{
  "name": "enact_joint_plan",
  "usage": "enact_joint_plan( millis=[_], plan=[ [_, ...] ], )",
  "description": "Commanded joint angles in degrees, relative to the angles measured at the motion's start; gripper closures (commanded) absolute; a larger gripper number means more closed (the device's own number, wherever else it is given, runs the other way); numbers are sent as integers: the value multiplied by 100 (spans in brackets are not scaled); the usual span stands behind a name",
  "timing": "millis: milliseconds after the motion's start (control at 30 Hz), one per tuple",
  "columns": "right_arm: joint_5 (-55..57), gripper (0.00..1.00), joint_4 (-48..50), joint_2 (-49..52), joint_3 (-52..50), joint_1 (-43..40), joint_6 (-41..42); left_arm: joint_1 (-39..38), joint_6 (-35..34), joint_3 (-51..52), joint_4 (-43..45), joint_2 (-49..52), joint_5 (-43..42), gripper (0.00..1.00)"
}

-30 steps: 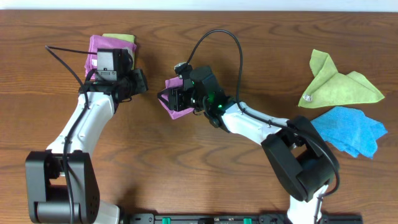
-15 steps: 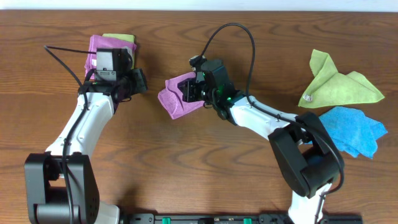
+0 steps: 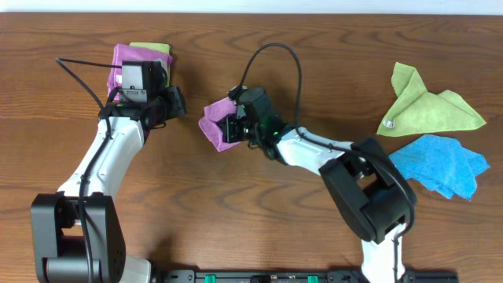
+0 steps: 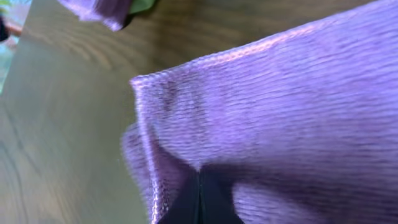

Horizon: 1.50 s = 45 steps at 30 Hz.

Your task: Fold the cloth

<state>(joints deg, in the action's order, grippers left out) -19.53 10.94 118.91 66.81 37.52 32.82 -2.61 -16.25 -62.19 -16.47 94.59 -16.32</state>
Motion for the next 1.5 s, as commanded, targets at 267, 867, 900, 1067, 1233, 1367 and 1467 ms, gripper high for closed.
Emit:
enact_joint_plan(
  millis=[267, 867, 900, 1067, 1233, 1367, 1467],
  plan=[
    [-105, 99, -94, 79, 92, 243, -79, 39, 85, -131, 2, -140, 144, 94],
    [-315, 91, 61, -42, 105, 323, -332, 42, 83, -131, 2, -140, 170, 94],
    [-317, 86, 57, -103, 105, 278, -334, 42, 81, -131, 2, -151, 168, 94],
    [-247, 55, 83, -417, 105, 122, -516, 42, 81, -131, 2, -337, 170, 85],
    [-127, 1, 83, -730, 105, -63, -634, 42, 52, -131, -11, -551, 129, 57],
    [-129, 1, 37, -975, 105, -271, -634, 42, -72, -131, -72, -756, 127, 29],
    [-125, 1, -280, -1237, 105, -446, -848, 42, -98, -131, -181, -905, 125, 2]
  ],
)
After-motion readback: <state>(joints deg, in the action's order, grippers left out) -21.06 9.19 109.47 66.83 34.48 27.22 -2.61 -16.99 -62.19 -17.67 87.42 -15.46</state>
